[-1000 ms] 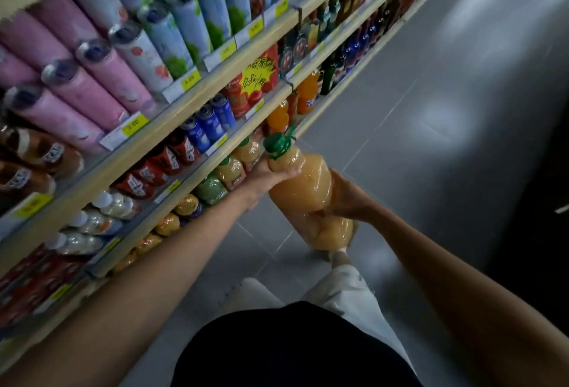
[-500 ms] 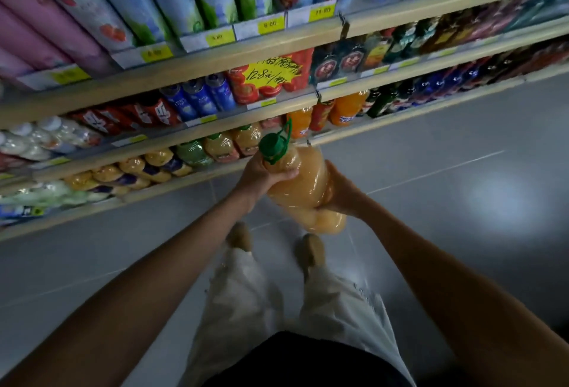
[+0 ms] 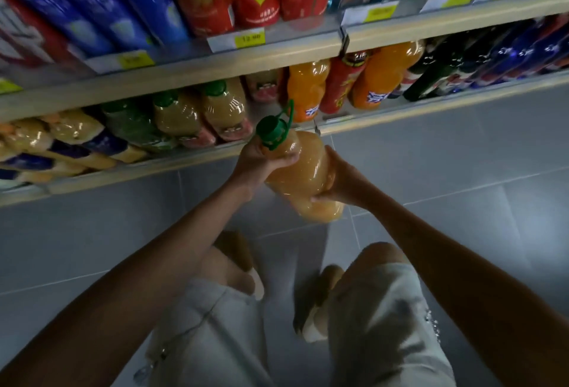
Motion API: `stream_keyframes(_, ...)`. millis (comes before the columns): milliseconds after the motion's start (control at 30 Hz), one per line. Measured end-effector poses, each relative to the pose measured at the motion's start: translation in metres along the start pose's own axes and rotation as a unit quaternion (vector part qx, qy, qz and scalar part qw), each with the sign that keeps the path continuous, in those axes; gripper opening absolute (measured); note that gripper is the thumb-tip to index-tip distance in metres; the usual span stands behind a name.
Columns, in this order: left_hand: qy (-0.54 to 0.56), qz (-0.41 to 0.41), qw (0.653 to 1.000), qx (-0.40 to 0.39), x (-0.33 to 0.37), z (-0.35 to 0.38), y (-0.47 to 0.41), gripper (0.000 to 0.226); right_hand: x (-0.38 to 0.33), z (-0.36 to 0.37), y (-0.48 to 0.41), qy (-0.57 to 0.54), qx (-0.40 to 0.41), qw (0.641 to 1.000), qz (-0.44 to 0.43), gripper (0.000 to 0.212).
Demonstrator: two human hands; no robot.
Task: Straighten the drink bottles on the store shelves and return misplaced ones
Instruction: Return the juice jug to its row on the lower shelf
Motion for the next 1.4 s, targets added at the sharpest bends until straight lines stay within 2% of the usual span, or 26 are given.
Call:
stream_keyframes(133,-0.022,0.050,0.998,0.018,-0.046,-0.002,-0.056,0.040,0.046,0.021,-0.055,-0.025,0.000,0.999,-0.023,0.116)
stream_keyframes(267,-0.099,0.108,0.988,0.053,-0.069,-0.008,-0.100,0.052,0.070,0.034,-0.101,-0.052,0.004,0.996,-0.068,0.114)
stream_keyframes(367,-0.142,0.147,0.973,0.105,-0.073,-0.020,-0.118,0.048,0.076,0.037,-0.129,-0.032,0.005,0.994,-0.107,0.116)
stream_keyframes(500,-0.133,0.202,0.960,0.142,-0.071,-0.028,-0.127,0.043,0.076,0.037,-0.153,-0.030,0.017,0.990,-0.138,0.113)
stream_keyframes(633,-0.138,0.236,0.947,0.169,-0.058,-0.023,-0.128,0.064,0.072,0.030,-0.157,-0.085,0.028,0.982,-0.164,0.103)
stream_keyframes(733,-0.109,0.250,0.943,0.193,-0.044,-0.022,-0.129,0.071,0.063,0.025,-0.161,-0.123,0.048,0.975,-0.176,0.093)
stream_keyframes(900,-0.137,0.287,0.919,0.233,-0.026,-0.021,-0.131,0.073,0.060,0.025,-0.172,-0.153,0.115,0.970,-0.150,0.090)
stream_keyframes(1033,-0.129,0.268,0.913,0.279,-0.027,-0.026,-0.136,0.084,0.072,0.029,-0.180,-0.199,0.206,0.957,-0.055,0.069)
stream_keyframes(1100,-0.124,0.242,0.919,0.286,-0.031,-0.026,-0.143,0.090,0.075,0.031,-0.184,-0.193,0.235,0.952,-0.034,0.055)
stream_keyframes(1233,-0.135,0.242,0.919,0.282,-0.028,-0.023,-0.153,0.079,0.076,0.032,-0.193,-0.176,0.253,0.951,-0.032,0.040)
stream_keyframes(1400,-0.174,0.246,0.916,0.266,-0.022,-0.018,-0.162,0.075,0.083,0.036,-0.198,-0.164,0.265,0.949,-0.043,0.036)
Point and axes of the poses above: each hand's wrist, its own y-axis away from the middle knuckle, its own z-axis out of the palm, x = y × z, the point moved 7 cm from there along -y, towards the middle knuckle, and after that the axes turned 5 degrees about -y, right-handed, at the moved point
